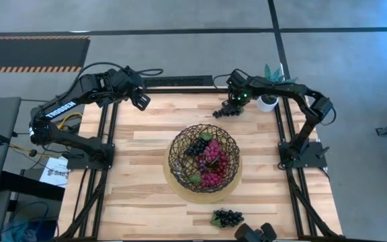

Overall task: Build produce basket
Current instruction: Put the top black grapes into the black wire basket, then put the black grapes into the black wire basket

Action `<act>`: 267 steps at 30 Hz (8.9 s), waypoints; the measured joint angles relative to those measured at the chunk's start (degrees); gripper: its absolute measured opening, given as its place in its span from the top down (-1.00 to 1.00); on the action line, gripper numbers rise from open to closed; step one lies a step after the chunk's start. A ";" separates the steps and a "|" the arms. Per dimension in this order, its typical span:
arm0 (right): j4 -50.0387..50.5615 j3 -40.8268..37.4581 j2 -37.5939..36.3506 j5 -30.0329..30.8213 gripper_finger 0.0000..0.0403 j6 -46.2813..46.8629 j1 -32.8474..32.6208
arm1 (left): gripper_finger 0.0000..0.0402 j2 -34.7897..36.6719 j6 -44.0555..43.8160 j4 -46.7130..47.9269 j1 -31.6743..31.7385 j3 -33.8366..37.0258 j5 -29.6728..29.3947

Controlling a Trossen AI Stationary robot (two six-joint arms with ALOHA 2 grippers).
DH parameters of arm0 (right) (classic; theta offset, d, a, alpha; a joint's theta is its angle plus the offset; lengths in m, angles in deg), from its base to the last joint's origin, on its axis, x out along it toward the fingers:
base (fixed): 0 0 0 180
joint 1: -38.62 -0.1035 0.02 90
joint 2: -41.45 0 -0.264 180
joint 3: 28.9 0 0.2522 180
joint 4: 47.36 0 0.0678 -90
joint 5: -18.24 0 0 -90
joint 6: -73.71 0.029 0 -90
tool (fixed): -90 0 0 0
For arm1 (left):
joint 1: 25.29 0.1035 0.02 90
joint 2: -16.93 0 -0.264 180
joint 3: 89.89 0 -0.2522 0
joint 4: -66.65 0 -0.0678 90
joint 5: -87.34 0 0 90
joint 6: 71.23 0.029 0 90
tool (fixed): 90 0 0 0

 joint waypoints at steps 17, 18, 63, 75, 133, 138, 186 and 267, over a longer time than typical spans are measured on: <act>-0.42 0.13 6.41 2.57 -0.06 0.63 -1.34 | 0.27 0.00 -0.57 0.02 0.00 0.00 0.06; -0.35 0.15 6.76 2.57 -0.06 0.65 -1.48 | 0.27 0.00 -0.57 0.02 0.00 0.00 0.06; 22.10 24.90 -31.11 -3.98 0.99 5.76 -31.21 | 0.27 0.00 -3.59 0.00 0.00 -0.02 0.34; 25.70 24.90 -21.43 2.38 1.00 8.87 -48.77 | 0.27 0.00 -4.12 0.00 0.00 -0.02 1.98; 23.90 48.76 8.33 -6.65 0.01 8.17 -50.04 | 0.27 -0.02 1.62 1.77 -9.83 -0.02 10.24; 34.70 63.86 8.33 -4.99 0.03 7.95 -50.04 | 0.27 -0.02 3.56 1.74 -14.16 -0.02 13.99; 52.29 59.43 11.79 16.49 0.11 75.89 -92.35 | 0.27 -10.30 -6.76 -8.83 -45.81 -12.09 -2.19; 36.57 40.81 29.83 8.68 0.93 64.08 -83.62 | 0.27 -10.36 -8.55 -5.05 -45.92 -12.00 7.80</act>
